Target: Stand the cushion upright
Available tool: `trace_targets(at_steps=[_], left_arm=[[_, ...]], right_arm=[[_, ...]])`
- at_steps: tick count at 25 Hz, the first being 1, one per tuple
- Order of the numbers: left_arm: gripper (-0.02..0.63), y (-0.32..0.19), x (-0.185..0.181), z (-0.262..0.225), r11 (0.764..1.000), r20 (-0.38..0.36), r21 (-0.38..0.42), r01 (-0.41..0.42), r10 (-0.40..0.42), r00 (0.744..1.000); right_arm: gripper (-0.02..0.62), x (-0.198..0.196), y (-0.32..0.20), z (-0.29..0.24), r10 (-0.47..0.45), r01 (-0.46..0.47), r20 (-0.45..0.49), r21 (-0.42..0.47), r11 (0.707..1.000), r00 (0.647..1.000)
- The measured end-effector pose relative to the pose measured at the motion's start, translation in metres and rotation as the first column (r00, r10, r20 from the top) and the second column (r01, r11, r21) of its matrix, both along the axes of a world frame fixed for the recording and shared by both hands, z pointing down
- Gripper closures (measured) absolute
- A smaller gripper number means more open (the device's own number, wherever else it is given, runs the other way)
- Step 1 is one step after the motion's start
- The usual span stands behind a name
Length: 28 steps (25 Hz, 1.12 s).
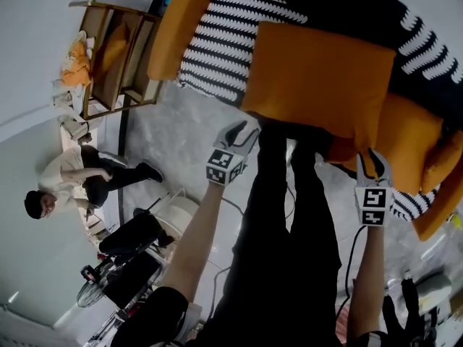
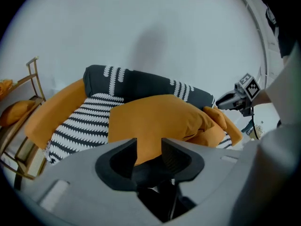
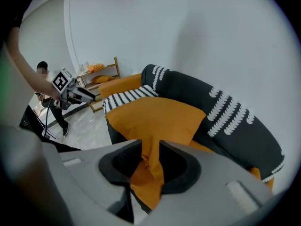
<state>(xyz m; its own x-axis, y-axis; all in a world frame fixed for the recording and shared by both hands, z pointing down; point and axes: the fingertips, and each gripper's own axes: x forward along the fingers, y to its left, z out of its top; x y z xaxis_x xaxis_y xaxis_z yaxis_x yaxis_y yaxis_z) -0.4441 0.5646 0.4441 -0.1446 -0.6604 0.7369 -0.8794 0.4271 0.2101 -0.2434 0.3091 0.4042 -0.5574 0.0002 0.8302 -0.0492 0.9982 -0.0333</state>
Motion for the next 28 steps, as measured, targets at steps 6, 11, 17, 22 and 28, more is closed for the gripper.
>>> trace_targets(at_steps=[6,11,17,22,28], left_arm=[[0.413,0.018,-0.018,0.066,0.996,-0.042,-0.093,-0.011,0.008,0.999],[0.381,0.027,-0.031,0.118,0.984,-0.045,-0.175,-0.028,0.02,0.999],[0.347,0.046,-0.051,0.161,0.962,-0.052,-0.269,-0.047,0.034,0.998],[0.341,0.052,-0.063,0.19,0.944,-0.072,-0.325,-0.058,0.036,0.997],[0.38,0.048,-0.061,0.216,0.929,-0.073,-0.36,-0.084,0.062,0.995]], right_arm=[[0.405,-0.009,0.0,0.034,-0.032,0.037,-0.076,0.059,0.998,0.997],[0.36,-0.01,-0.011,0.056,-0.029,0.039,-0.095,0.105,0.994,0.995],[0.339,-0.005,-0.02,0.074,0.01,0.006,-0.133,0.118,0.993,0.991],[0.325,-0.003,-0.031,0.095,0.033,-0.012,-0.166,0.127,0.992,0.986],[0.324,0.004,-0.033,0.119,0.07,-0.052,-0.186,0.102,0.993,0.98]])
